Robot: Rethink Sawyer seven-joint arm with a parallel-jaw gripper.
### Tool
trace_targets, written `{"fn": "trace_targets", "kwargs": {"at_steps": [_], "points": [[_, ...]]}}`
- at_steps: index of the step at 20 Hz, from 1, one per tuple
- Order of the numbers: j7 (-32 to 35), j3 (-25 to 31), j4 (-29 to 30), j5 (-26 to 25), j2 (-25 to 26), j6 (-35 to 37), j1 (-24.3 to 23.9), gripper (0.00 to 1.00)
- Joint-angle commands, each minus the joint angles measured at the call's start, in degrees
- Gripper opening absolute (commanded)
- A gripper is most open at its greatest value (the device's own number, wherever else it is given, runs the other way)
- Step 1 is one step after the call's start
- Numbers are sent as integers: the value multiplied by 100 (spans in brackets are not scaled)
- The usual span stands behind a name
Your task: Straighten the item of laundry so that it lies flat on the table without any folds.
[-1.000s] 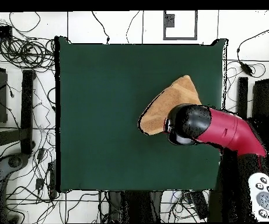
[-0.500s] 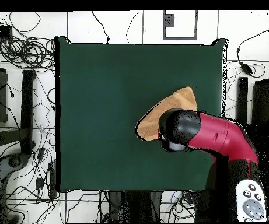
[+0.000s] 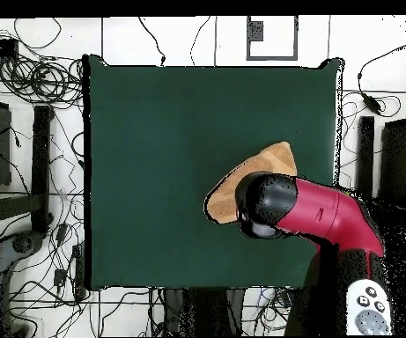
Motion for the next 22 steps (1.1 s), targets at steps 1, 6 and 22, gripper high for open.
{"fn": "trace_targets", "kwargs": {"at_steps": [1, 6, 22], "points": [[1405, -16, 604, 318, 53, 623, 273, 0], [1153, 26, 47, 341, 59, 1395, 292, 0], [996, 512, -722, 527, 751, 422, 195, 0]]}}
